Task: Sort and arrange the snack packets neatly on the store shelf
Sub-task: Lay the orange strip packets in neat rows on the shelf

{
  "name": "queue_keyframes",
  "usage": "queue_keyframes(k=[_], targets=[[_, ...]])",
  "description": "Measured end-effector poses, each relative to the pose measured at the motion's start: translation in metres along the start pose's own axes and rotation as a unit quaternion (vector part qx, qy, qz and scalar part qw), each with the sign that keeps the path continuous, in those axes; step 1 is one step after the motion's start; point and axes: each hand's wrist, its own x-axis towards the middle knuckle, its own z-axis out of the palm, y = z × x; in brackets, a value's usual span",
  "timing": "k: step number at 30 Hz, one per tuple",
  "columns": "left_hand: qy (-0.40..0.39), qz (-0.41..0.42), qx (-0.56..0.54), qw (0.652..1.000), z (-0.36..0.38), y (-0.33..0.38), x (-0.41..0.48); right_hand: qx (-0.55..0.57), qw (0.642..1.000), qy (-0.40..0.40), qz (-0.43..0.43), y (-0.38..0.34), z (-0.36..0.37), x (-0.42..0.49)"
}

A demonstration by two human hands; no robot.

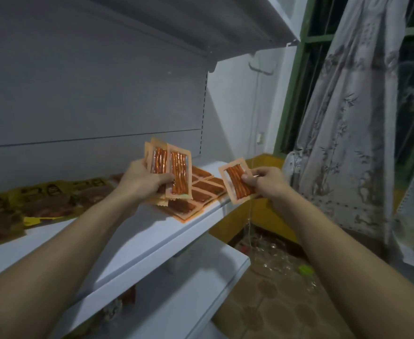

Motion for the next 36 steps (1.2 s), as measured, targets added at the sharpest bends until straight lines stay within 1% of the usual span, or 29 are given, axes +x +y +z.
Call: queue_keyframes(k=[3,8,12,15,17,19,21,23,25,27,28,29,32,33,34,36], targets=[[0.025,-0.019,0.017,0.999,0.018,-0.009,0.019,-0.025,0.998,-0.048,-0.017,0.014,0.002,0.047],[0.097,-0.045,0.026,0.994,0.044,-0.014,0.050,-0.041,0.987,-0.149,-0.043,0.035,0.014,0.124],[0.146,-0.070,0.041,0.986,0.058,-0.014,0.072,-0.076,0.968,-0.233,-0.050,0.048,0.020,0.176],[0.163,-0.084,0.054,0.982,0.069,-0.016,0.084,-0.103,0.954,-0.274,-0.071,0.057,0.031,0.202],[0.168,-0.082,0.066,0.980,0.077,-0.014,0.091,-0.129,0.944,-0.285,-0.101,0.061,0.036,0.215],[0.178,-0.077,0.079,0.978,0.081,-0.011,0.095,-0.195,0.928,-0.282,-0.144,0.064,0.040,0.222],[0.189,-0.077,0.081,0.976,0.083,-0.010,0.096,-0.292,0.901,-0.262,-0.185,0.067,0.044,0.225],[0.199,-0.080,0.074,0.974,0.084,-0.012,0.094,-0.364,0.871,-0.251,-0.215,0.069,0.048,0.225],[0.206,-0.086,0.069,0.972,0.086,-0.014,0.092,-0.399,0.848,-0.259,-0.235,0.068,0.051,0.225],[0.209,-0.091,0.058,0.972,0.091,-0.013,0.093,-0.412,0.835,-0.264,-0.251,0.064,0.051,0.224],[0.211,-0.093,0.051,0.972,0.094,-0.013,0.094,-0.401,0.840,-0.262,-0.255,0.061,0.050,0.225],[0.215,-0.094,0.046,0.971,0.098,-0.011,0.096,-0.372,0.853,-0.260,-0.257,0.056,0.048,0.225],[0.221,-0.087,0.035,0.971,0.107,-0.005,0.102,-0.206,0.903,-0.290,-0.241,0.033,0.041,0.221],[0.223,-0.084,0.033,0.970,0.109,-0.002,0.103,-0.155,0.908,-0.312,-0.233,0.023,0.040,0.217],[0.227,-0.080,0.030,0.970,0.110,0.000,0.105,-0.121,0.906,-0.334,-0.231,0.013,0.040,0.212],[0.231,-0.062,0.004,0.971,0.111,0.006,0.107,-0.086,0.893,-0.372,-0.237,-0.008,0.042,0.203]])
